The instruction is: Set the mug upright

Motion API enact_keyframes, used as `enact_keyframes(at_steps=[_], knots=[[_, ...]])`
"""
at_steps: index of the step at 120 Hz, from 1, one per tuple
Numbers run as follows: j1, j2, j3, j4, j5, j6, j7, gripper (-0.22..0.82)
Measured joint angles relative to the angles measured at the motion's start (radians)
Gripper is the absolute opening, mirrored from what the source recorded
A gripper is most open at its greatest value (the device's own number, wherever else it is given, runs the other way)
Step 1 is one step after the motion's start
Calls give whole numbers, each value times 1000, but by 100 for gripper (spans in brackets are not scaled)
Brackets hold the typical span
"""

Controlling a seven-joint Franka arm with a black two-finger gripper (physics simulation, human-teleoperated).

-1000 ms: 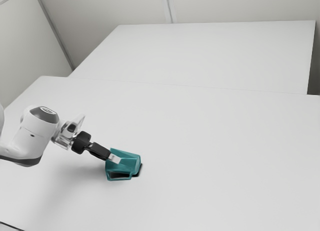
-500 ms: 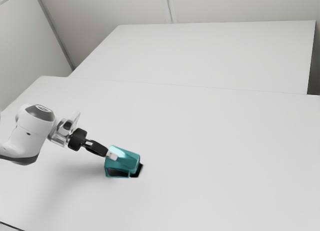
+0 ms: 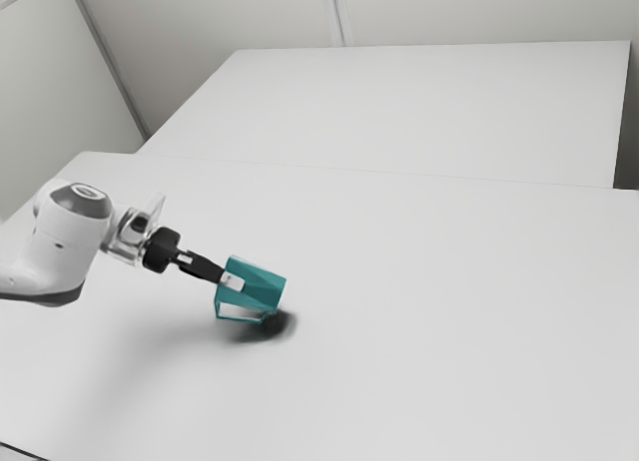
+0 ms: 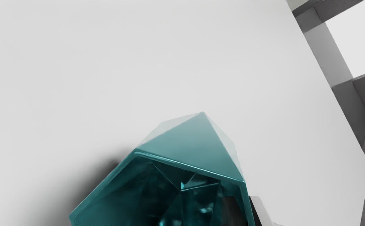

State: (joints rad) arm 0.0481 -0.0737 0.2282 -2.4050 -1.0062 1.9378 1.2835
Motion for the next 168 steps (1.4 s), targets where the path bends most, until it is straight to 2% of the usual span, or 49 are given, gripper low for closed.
enact_keyframes(at_steps=[48,74,90,130,168], knots=[[-19,17,2,168,322,33,-144,-18],[-62,187,-10,435,493,57,-253,-18],[-71,258,-24,531,562,57,-316,-18],[-83,348,-29,635,795,53,-471,-18],[-96,437,-40,712,890,57,-586,-18]])
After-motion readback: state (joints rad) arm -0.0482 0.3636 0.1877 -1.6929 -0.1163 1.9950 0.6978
